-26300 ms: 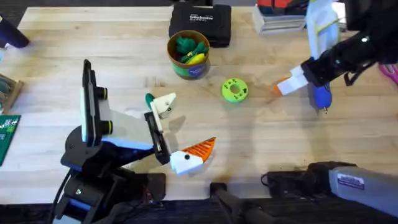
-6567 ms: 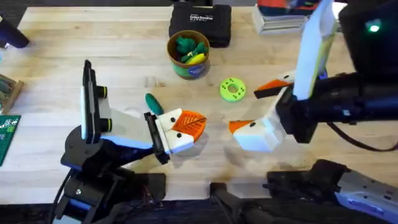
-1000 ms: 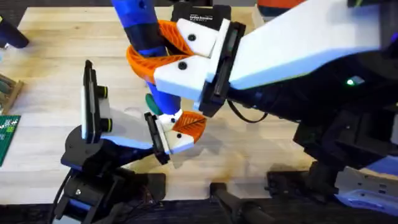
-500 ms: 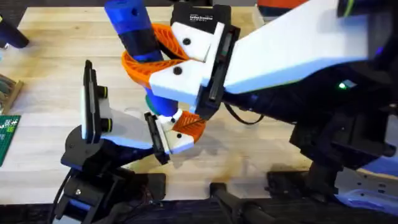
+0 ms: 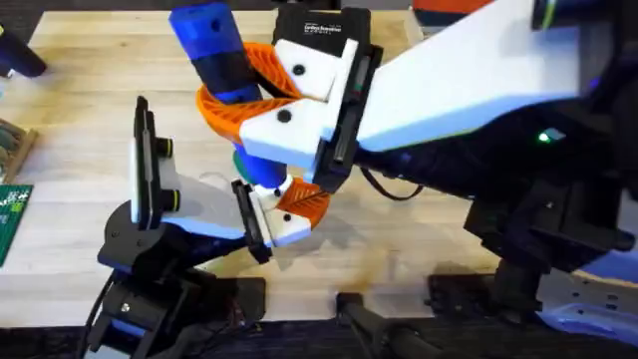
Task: Pick up the gripper from the table and insert it into the empty holder that is missing its gripper. Then pick up a screw, insert it into the mounting hole, and use the screwdriver to tighten it. Finally, clean up the table by picking up the vegetable and placing it into the bucket.
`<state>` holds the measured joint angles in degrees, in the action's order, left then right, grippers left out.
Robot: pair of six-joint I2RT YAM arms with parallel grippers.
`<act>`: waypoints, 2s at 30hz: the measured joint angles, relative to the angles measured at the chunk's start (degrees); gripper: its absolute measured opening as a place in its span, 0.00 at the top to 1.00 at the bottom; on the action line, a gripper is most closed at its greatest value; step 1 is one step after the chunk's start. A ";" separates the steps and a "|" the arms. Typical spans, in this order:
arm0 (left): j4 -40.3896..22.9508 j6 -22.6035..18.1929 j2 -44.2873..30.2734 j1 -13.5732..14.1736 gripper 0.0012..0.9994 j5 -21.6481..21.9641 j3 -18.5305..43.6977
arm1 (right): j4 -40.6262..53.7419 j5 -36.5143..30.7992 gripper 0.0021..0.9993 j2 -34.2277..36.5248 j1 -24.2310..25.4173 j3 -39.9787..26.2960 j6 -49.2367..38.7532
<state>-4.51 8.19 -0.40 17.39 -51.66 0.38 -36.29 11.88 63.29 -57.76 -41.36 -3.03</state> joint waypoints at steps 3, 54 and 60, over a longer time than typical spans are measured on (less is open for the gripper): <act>0.00 0.00 0.00 0.00 1.00 0.00 0.00 | 0.02 -0.01 0.97 0.00 0.00 0.00 0.00; -0.18 0.25 -0.02 0.00 1.00 -0.90 0.00 | 2.37 -0.42 0.97 0.12 -0.20 -0.02 1.86; -0.22 0.26 -0.02 0.11 1.00 -1.29 0.00 | 2.82 -0.48 0.97 -0.07 -0.20 -0.02 1.99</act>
<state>-4.73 8.45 -0.43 17.50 -52.95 0.38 -33.47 11.40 63.22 -57.95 -41.39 -1.04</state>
